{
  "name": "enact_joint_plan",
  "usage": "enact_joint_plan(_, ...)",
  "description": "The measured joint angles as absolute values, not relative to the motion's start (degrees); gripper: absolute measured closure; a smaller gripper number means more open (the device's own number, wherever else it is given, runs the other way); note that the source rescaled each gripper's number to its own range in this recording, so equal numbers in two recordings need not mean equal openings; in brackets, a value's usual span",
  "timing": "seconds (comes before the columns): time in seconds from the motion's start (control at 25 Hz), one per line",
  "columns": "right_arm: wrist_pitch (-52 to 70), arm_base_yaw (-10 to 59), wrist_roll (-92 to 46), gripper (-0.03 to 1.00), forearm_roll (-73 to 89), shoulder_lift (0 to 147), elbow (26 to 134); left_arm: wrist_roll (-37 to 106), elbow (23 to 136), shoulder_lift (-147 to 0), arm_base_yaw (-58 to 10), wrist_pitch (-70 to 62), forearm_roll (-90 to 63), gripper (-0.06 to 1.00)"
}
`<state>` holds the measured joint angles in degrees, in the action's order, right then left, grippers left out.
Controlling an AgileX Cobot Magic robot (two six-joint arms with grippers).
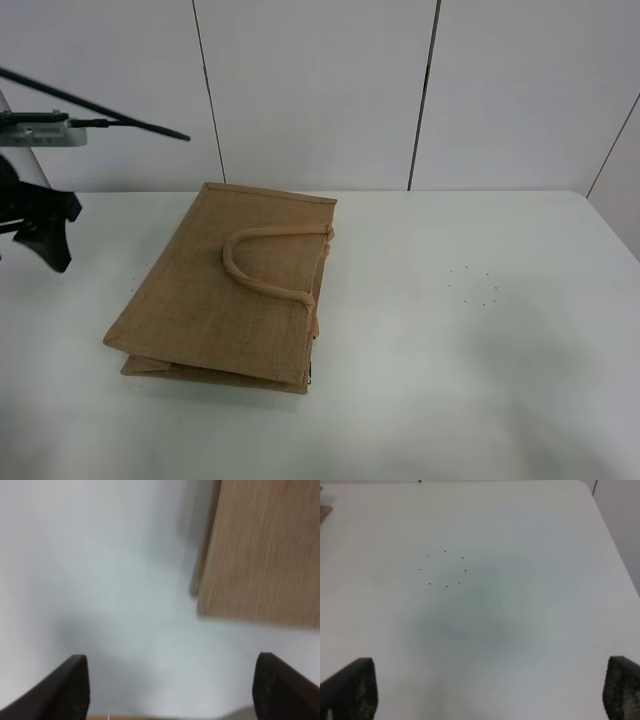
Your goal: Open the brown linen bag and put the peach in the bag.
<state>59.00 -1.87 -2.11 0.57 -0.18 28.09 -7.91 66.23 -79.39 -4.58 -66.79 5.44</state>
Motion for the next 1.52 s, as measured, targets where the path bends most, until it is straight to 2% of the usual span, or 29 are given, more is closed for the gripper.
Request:
enact_joint_plan(0.28,59.0,-1.87,-2.11,-0.03,0.52,-0.18,28.09,-7.85,46.77,-55.98,-4.58,-66.75,5.44,-0.06)
enact_joint_plan(0.68,59.0,-1.87,-2.11,-0.03,0.52,-0.18,28.09,-3.99,29.89,-20.75,-4.58,-60.36,5.27,-0.06)
enact_joint_plan(1.04,59.0,-1.87,-2.11,-0.03,0.52,-0.18,28.09,-3.17,28.54,-3.68,-4.58,-60.41,4.31,-0.06)
enact_joint_plan(1.52,59.0,-1.87,-2.11,-0.03,0.52,-0.18,28.09,-3.17,28.34,0.25,-4.58,-60.41,3.36,-0.01)
